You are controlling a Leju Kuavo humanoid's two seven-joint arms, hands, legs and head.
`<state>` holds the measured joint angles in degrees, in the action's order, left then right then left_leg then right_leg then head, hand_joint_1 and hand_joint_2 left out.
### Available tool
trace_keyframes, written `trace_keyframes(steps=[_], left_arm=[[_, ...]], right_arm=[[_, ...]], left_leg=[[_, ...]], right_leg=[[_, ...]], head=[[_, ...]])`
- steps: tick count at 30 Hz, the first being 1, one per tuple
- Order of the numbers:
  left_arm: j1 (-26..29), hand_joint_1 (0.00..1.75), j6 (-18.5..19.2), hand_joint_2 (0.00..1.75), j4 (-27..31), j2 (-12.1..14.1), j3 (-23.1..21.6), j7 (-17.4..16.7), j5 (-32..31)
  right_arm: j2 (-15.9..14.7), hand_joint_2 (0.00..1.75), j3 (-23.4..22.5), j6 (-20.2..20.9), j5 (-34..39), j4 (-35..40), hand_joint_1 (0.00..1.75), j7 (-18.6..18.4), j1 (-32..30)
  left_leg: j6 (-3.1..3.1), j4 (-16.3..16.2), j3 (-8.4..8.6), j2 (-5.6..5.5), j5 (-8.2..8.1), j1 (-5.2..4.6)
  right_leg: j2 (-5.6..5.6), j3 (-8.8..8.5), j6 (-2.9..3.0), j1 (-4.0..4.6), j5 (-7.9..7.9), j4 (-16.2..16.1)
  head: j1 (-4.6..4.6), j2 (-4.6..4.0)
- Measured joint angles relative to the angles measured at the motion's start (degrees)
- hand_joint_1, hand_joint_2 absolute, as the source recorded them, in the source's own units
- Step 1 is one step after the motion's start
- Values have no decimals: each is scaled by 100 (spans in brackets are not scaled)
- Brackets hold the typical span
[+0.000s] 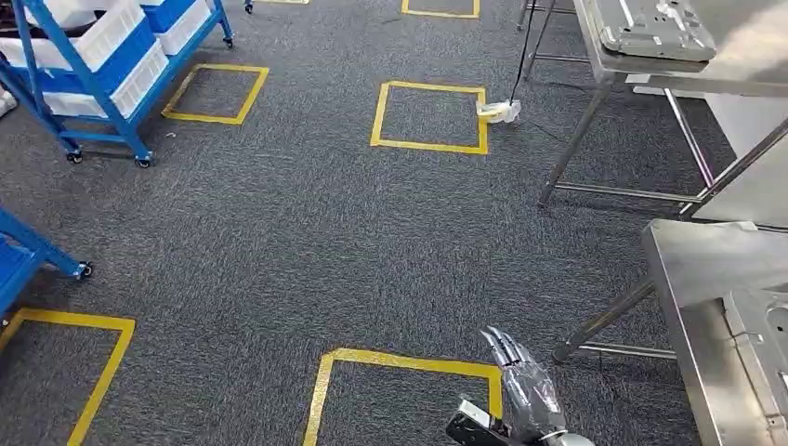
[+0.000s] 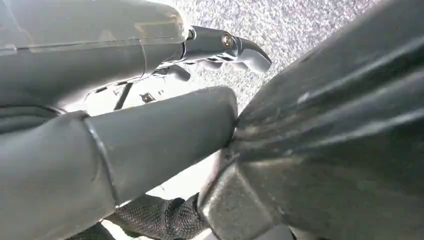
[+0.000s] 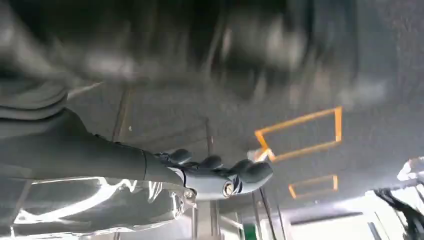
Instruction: Take the parts from the cabinet and place them on the table.
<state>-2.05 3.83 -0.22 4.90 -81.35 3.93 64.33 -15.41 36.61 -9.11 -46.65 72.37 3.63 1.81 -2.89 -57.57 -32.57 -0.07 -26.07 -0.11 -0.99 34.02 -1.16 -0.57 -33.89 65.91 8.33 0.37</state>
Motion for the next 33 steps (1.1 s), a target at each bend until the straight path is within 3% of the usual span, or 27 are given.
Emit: trace_keyframes(steps=[1,2,3,4,6,7,8,10,11,12,13,14,15,17,18,19,20,21,22,23,24,27,28,29,30,32,33], left_arm=[[-7,0,-18,0,26,6,-2,-4,-7],[-8,0,-31,0,53,15,-4,-7,-15],[-5,0,-46,0,86,24,-4,-18,-18],[-3,0,-64,0,112,33,-7,-22,-18],[-9,0,-123,0,175,57,-9,-4,-15],[-12,0,-166,0,214,81,-9,93,-11],[-26,0,-197,0,258,105,-7,174,0],[-18,0,-195,0,295,149,-7,280,70],[8,0,-195,0,306,172,-7,310,87],[34,0,-195,0,315,186,-7,328,109],[34,0,-197,0,317,219,-7,328,131],[28,0,-190,0,335,223,-7,326,160],[25,0,-186,0,341,225,-7,321,177],[36,0,-212,0,343,232,4,317,209],[48,0,-230,0,343,232,18,319,269],[65,0,-245,0,343,232,35,326,315],[85,0,-273,0,341,232,61,328,370],[106,0,-293,0,341,232,88,328,389],[114,0,-306,0,337,229,116,328,422],[99,0,-308,0,330,216,140,328,443],[86,0,-310,0,302,201,157,330,461],[87,0,-321,0,225,142,173,332,463],[76,0,-324,0,208,113,173,334,461],[71,0,-324,0,188,96,173,339,461],[49,0,-324,0,175,83,173,339,461],[17,0,-326,0,151,50,173,339,461],[14,0,-326,0,140,46,173,341,461]], right_arm=[[73,175,0,-75,157,-336,0,11,-28],[141,175,9,-139,350,-670,0,39,-68],[204,175,15,-222,564,-1003,0,83,-106],[276,175,24,-287,763,-1315,0,125,-129],[414,175,26,-403,1323,-1980,0,355,-138],[527,175,22,-396,1771,-2413,0,556,-115],[618,175,-6,-347,2118,-2797,0,707,-103],[893,175,-138,-99,2805,-3464,0,940,-110],[1051,0,-242,-51,3038,-3800,0,1012,-122],[1153,0,-326,-7,3164,-4036,0,1025,-120],[1283,0,-406,47,3260,-4285,0,1025,-106],[1374,0,-470,94,3365,-4495,0,1023,-107],[1426,0,-540,139,3492,-4702,0,1008,-134],[1504,0,-725,233,3821,-5144,0,940,-225],[1553,0,-816,266,3978,-5316,0,892,-282],[1572,0,-914,273,4148,-5465,0,865,-331],[1603,0,-1050,270,4337,-5608,0,842,-370],[1633,0,-1183,242,4491,-5704,0,843,-388],[1668,0,-1323,198,4684,-5779,0,866,-393],[1708,175,-1513,174,4935,-5853,0,920,-400],[1744,175,-1695,178,5136,-5912,0,968,-402],[1782,175,-2148,390,5409,-6030,0,1104,-397],[1780,175,-2236,437,5420,-6057,0,1126,-400],[1778,175,-2315,458,5433,-6096,0,1141,-405],[1780,175,-2395,480,5444,-6131,0,1154,-414],[1780,175,-2500,485,5448,-6201,0,1154,-436],[1780,175,-2533,485,5448,-6225,0,1154,-446]], left_leg=[[-5,-1,-7,-74,2,-7],[-9,-2,-14,-151,3,-17],[-9,-6,-14,-232,4,-23],[-9,-11,-10,-307,4,-26],[-1,-35,1,-459,-2,-26],[14,-49,5,-527,-12,-19],[38,-72,-18,-578,-21,-44],[100,-74,-53,-680,-8,-4],[146,-52,-54,-740,3,15],[190,-37,-90,-791,12,4],[203,-115,-82,-630,-50,10],[236,-309,-168,-310,-217,-22],[267,-669,-341,-183,-449,-18],[320,-1530,-751,-103,-852,12],[347,-1771,-868,-92,-894,29],[363,-1707,-832,-73,-794,46],[375,-1384,-657,-38,-586,65],[381,-905,-392,25,-349,80],[380,-367,-84,203,-135,81],[345,-68,47,455,-187,52],[278,-57,56,359,-144,19],[178,-47,36,189,-144,-9],[117,20,106,129,-96,43],[84,34,109,85,-81,36],[51,33,101,46,-66,37],[42,29,86,-95,-62,25],[42,21,82,-169,-62,21]], right_leg=[[51,235,-4,-2,-210,474],[65,426,-1,-4,-323,839],[73,526,13,-3,-298,996],[83,486,29,-1,-147,872],[165,100,75,-2,380,19],[350,-151,102,-11,621,-518],[558,-212,110,-2,538,-674],[433,-213,107,29,562,-698],[386,-219,125,43,561,-696],[324,-235,171,16,590,-750],[239,-267,214,-12,626,-815],[202,-287,249,-3,632,-851],[115,-292,286,13,625,-854],[-63,-303,305,30,596,-852],[-158,-304,304,35,585,-848],[-241,-310,295,35,573,-845],[-306,-317,281,32,559,-838],[-355,-327,269,28,542,-828],[-399,-342,241,28,517,-807],[-436,-349,200,59,486,-774],[-465,-355,163,66,460,-748],[-604,-416,90,49,449,-775],[-569,-420,49,25,400,-746],[-265,-380,26,-2,268,-591],[-60,-221,25,-11,34,-243],[68,224,9,-15,-394,683],[78,375,7,-15,-445,963]], head=[[-2,0],[0,0],[0,2],[-2,0],[-2,2],[0,2],[0,0],[0,2],[0,2],[0,2],[2,2],[11,0],[9,0],[9,0],[11,0],[9,0],[11,0],[11,0],[11,0],[11,0],[2,0],[4,0],[4,0],[-2,0],[-4,0],[-6,0],[-5,0]])
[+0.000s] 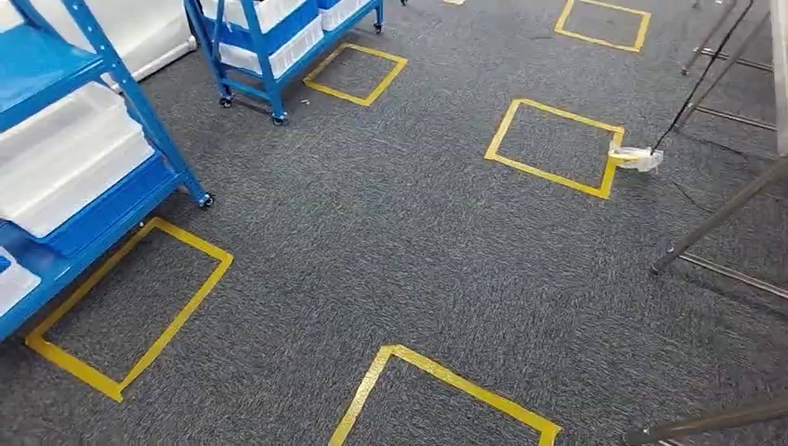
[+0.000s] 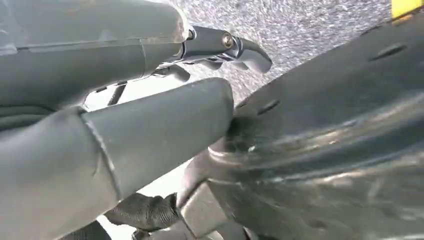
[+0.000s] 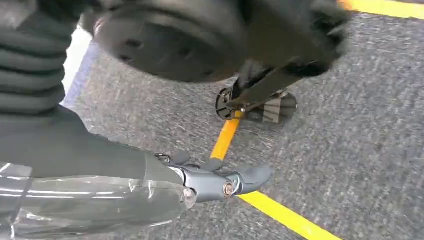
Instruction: Take the parts from the cabinet and place them on the table.
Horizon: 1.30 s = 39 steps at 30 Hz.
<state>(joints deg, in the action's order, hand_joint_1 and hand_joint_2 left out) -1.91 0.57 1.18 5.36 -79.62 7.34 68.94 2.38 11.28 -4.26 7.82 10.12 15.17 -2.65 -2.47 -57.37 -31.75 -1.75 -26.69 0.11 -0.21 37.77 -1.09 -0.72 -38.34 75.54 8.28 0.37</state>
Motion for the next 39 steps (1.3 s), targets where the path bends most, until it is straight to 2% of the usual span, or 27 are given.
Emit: trace_keyframes(steps=[2,3,4,5,6,9,10,11,12,14,15,16,17,19,20,21,25,26,27,28,30,31,32,34,35,36,39], left_arm=[[0,0,0,0,-20,-22,0,9,-19],[-7,0,0,0,-26,-26,0,24,-37],[-15,0,0,0,-31,-40,0,31,-53],[-20,0,2,0,-33,-44,0,28,-61],[-41,0,11,0,-39,-44,0,-18,-72],[-16,0,24,0,-63,-44,2,-114,-96],[-10,0,24,0,-72,-42,2,-118,-96],[-12,0,24,0,-79,-44,2,-118,-96],[-20,0,24,0,-81,-44,2,-127,-96],[-40,0,24,0,-94,-39,2,-127,-92],[-41,0,24,0,-101,-39,2,-125,-85],[-36,0,24,0,-105,-39,2,-122,-83],[-33,0,24,0,-109,-39,2,-122,-83],[-26,0,24,0,-118,-35,2,-123,-83],[-30,0,33,0,-123,-33,2,-109,-48],[-50,0,39,0,-131,-26,2,-83,-5],[-19,0,57,0,-140,-24,44,-24,22],[-15,0,59,0,-140,-29,50,-20,22],[-32,0,66,0,-140,-29,52,-20,22],[-51,0,70,0,-140,-29,57,-17,22],[-67,0,74,0,-140,-42,83,-15,22],[-66,0,72,0,-140,-42,87,-13,20],[-63,0,72,0,-140,-42,87,-13,20],[-70,0,68,0,-140,-46,87,-13,20],[-77,0,61,0,-140,-46,87,-13,20],[-86,0,37,0,-140,-46,87,-13,20],[-93,0,15,0,-142,-44,85,-15,20]], right_arm=[[2,175,-40,-7,-37,-40,0,0,-2],[2,175,-50,-13,-66,-64,0,0,5],[0,175,-55,19,-113,-79,0,9,9],[-9,175,-55,79,-149,-105,0,15,4],[-15,175,-55,142,-179,-149,0,7,2],[-55,175,-46,299,-299,-206,0,63,46],[-57,175,-44,315,-315,-214,0,90,54],[-79,175,-42,328,-330,-238,0,111,55],[-90,175,-42,328,-334,-254,0,129,50],[-118,175,-39,385,-359,-300,0,147,44],[-133,175,-35,435,-369,-330,0,166,44],[-149,175,-26,477,-380,-354,0,177,50],[-153,175,-13,494,-387,-367,0,184,56],[-158,175,-2,537,-389,-392,0,205,75],[-160,175,4,601,-389,-402,0,236,77],[-166,175,13,688,-393,-439,0,260,75],[-188,175,48,828,-413,-531,0,341,155],[-212,175,52,837,-415,-555,0,345,161],[-221,175,59,846,-417,-586,0,359,155],[-223,175,67,854,-417,-614,0,361,151],[-232,175,74,868,-413,-663,0,367,145],[-236,175,76,892,-415,-678,0,389,150],[-243,175,83,918,-426,-700,0,413,174],[-247,175,94,953,-450,-776,0,468,213],[-247,175,96,977,-472,-807,0,498,209],[-247,175,98,1012,-502,-857,0,535,205],[-249,175,109,1051,-553,-901,0,592,240]], left_leg=[[4,-24,5,-156,-3,0],[13,-40,11,-245,-9,4],[30,-63,10,-321,-20,7],[49,-82,-14,-381,-32,20],[77,-135,-47,-438,-44,-17],[183,-67,-90,-615,19,18],[219,-92,-108,-648,5,5],[230,-213,-146,-331,-100,-9],[241,-489,-276,-104,-304,-12],[279,-1383,-695,65,-771,4],[292,-1787,-874,82,-910,6],[298,-1892,-910,90,-885,6],[297,-1720,-808,104,-739,6],[272,-769,-280,232,-271,3],[236,-259,12,466,-109,-12],[213,-84,68,595,-187,-76],[77,-30,42,329,-116,-67],[40,11,103,295,-74,-33],[-2,17,91,238,-51,-23],[-18,17,77,191,-46,-20],[-26,7,54,59,-40,-25],[-26,-2,51,-10,-40,-25],[-24,-16,56,-86,-42,-22],[5,-63,64,-257,-62,-4],[27,-92,58,-330,-77,6],[61,-114,21,-395,-88,-17],[167,-117,-56,-600,-46,14]], right_leg=[[14,-64,11,-3,302,-218],[42,-282,24,-9,613,-715],[173,-526,34,-24,894,-1259],[482,-664,49,-51,900,-1575],[522,-669,35,-32,896,-1637],[318,-670,89,1,913,-1620],[239,-680,139,-60,946,-1693],[148,-703,186,-48,963,-1724],[77,-701,242,-35,967,-1732],[-94,-681,260,4,958,-1725],[-189,-676,268,14,953,-1722],[-270,-676,268,19,949,-1718],[-339,-678,264,21,942,-1713],[-461,-699,242,21,915,-1695],[-513,-718,218,33,898,-1686],[-567,-722,178,74,871,-1658],[-765,-788,71,70,855,-1682],[-497,-788,23,24,791,-1616],[-171,-668,17,19,587,-1368],[-56,-483,10,12,360,-984],[1,-62,-4,6,10,-124],[3,32,-4,5,23,51],[6,-6,-4,1,183,-55],[74,-398,13,-14,746,-920],[272,-606,17,-35,974,-1402],[569,-661,26,-45,852,-1533],[430,-658,60,-10,873,-1588]], head=[[0,0],[-2,0],[-2,0],[0,0],[0,0],[2,0],[2,0],[4,0],[24,0],[24,0],[24,2],[24,0],[24,0],[24,0],[24,2],[24,0],[18,2],[11,0],[18,0],[9,2],[9,0],[11,2],[11,0],[11,2],[9,0],[7,0],[11,0]])
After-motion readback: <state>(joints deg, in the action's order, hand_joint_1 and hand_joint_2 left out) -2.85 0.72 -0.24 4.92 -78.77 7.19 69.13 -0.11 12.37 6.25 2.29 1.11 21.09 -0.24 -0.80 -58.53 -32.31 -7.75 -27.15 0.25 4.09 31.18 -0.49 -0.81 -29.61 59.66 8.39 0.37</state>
